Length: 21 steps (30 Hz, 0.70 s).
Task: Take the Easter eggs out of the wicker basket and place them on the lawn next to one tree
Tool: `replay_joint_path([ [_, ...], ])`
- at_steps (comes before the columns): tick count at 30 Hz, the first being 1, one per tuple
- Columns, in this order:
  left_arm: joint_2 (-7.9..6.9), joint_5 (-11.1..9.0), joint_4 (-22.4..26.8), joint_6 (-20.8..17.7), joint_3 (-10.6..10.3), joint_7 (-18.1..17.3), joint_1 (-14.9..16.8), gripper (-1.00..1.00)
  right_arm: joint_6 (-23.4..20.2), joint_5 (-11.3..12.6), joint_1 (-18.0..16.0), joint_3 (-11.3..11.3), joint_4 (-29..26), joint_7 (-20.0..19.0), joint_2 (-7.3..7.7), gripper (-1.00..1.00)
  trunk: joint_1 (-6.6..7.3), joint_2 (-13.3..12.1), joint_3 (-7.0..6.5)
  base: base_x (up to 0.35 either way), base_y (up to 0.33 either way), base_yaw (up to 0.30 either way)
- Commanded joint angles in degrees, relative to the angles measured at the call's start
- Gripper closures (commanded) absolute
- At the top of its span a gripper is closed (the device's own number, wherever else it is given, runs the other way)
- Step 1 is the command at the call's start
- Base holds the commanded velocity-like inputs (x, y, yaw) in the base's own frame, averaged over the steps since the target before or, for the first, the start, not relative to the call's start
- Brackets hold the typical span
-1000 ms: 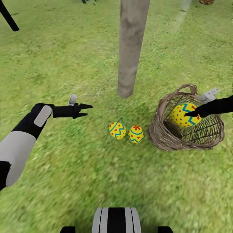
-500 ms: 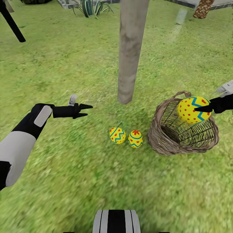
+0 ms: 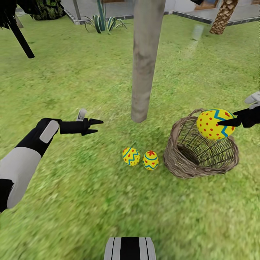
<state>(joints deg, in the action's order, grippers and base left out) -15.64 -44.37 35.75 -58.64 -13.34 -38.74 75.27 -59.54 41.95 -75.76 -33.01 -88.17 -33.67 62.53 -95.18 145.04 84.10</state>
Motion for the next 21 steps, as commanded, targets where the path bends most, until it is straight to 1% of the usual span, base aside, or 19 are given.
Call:
replay_joint_path([
  [1, 0.01, 0.16, -0.22, -0.03, -0.25, -0.36, 0.05, -1.00, -0.05, -0.38, -0.17, -0.22, 0.01, -0.61, 0.09, 1.00, 0.03, 0.00, -0.18, 0.000, 0.000, 0.000],
  [5, 0.08, 0.16, -0.89, -0.02, -0.30, -0.37, 0.05, -1.00, -0.05, -0.39, -0.17, -0.30, 0.02, -0.85, 0.05, 1.00, 0.13, -0.05, -1.07, 0.000, 0.000, 0.000],
  [9, 0.09, 0.17, -2.05, 0.01, -0.29, -0.37, 0.04, -1.00, 0.11, -0.38, -0.17, -0.68, -0.32, -0.87, 0.05, 1.00, 0.13, -0.05, -1.07, 0.000, 0.000, 0.000],
  [14, 0.10, 0.16, -3.67, 0.01, -0.32, -0.44, 0.05, -1.00, 0.36, -0.04, -0.17, -0.53, -0.75, -0.87, -0.02, 1.00, 0.13, -0.05, -1.07, 0.000, 0.000, 0.000],
  [16, 0.62, 0.19, -4.97, 0.05, -0.51, -0.45, 0.05, -1.00, 0.38, 0.09, -0.17, -0.13, -0.70, -0.85, -0.03, 1.00, 0.13, -0.05, -1.07, 0.000, 0.000, 0.000],
  [18, 1.25, 0.24, -6.01, 0.09, -0.61, -0.46, 0.05, -1.00, 0.47, 0.14, -0.17, 0.80, -0.70, -0.80, -0.04, 1.00, 0.13, -0.05, -1.07, 0.000, 0.000, 0.000],
  [21, 1.71, 0.31, -6.18, 0.10, -0.70, -0.53, 0.04, -1.00, 0.67, 0.05, -0.17, 0.82, -0.84, -0.64, -0.04, 1.00, 0.13, -0.05, -1.07, 0.000, 0.000, 0.000],
])
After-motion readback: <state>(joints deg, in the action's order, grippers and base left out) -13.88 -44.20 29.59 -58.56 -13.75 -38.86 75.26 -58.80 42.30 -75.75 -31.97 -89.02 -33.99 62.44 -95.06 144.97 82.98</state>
